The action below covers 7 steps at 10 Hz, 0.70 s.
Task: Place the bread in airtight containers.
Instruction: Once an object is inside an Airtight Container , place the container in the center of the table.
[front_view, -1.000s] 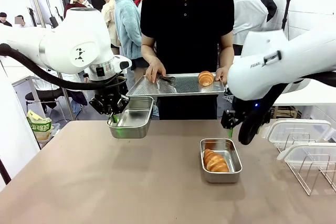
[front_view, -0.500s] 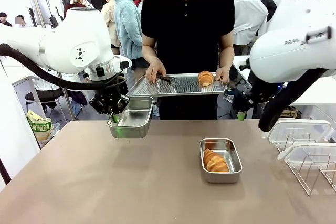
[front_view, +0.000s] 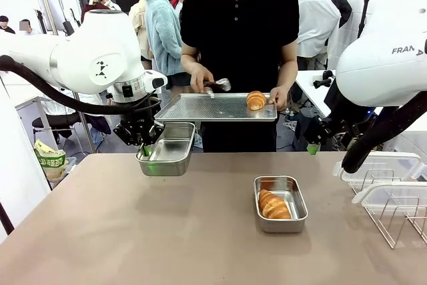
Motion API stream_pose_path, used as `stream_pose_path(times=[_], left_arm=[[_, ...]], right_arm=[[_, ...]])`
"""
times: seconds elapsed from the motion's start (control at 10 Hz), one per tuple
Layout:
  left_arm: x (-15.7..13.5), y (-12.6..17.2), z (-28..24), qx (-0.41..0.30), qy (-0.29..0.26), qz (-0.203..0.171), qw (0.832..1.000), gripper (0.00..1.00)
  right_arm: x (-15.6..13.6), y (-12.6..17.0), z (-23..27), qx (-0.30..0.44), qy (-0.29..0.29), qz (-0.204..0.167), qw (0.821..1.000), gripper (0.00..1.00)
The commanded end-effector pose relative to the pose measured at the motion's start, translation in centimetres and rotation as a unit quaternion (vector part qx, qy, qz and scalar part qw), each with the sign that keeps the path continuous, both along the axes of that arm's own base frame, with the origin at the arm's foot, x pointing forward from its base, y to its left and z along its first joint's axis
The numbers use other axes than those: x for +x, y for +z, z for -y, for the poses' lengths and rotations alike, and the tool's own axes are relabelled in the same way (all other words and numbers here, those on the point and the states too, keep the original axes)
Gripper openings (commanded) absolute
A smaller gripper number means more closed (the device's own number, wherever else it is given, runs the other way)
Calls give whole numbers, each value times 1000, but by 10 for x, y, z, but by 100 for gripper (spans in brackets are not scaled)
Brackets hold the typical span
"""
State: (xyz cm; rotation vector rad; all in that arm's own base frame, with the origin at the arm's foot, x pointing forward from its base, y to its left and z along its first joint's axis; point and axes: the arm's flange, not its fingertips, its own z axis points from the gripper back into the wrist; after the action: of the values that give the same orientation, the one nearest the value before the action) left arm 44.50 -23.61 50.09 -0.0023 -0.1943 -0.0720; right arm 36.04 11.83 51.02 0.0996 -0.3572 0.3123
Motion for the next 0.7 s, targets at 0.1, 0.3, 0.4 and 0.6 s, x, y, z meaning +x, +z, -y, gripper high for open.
stream_pose_path(times=[0.1,0.3,0.4,0.6], left_arm=[[1,5,-1,-3,1,2,1000,0],[1,5,-1,-3,1,2,1000,0],[1,5,-1,-3,1,2,1000,0],[1,5,-1,-3,1,2,1000,0]], right_arm=[[0,0,0,0,0,0,1000,100],[0,0,0,0,0,0,1000,100],[0,0,0,0,0,0,1000,100],[0,0,0,0,0,0,1000,100]])
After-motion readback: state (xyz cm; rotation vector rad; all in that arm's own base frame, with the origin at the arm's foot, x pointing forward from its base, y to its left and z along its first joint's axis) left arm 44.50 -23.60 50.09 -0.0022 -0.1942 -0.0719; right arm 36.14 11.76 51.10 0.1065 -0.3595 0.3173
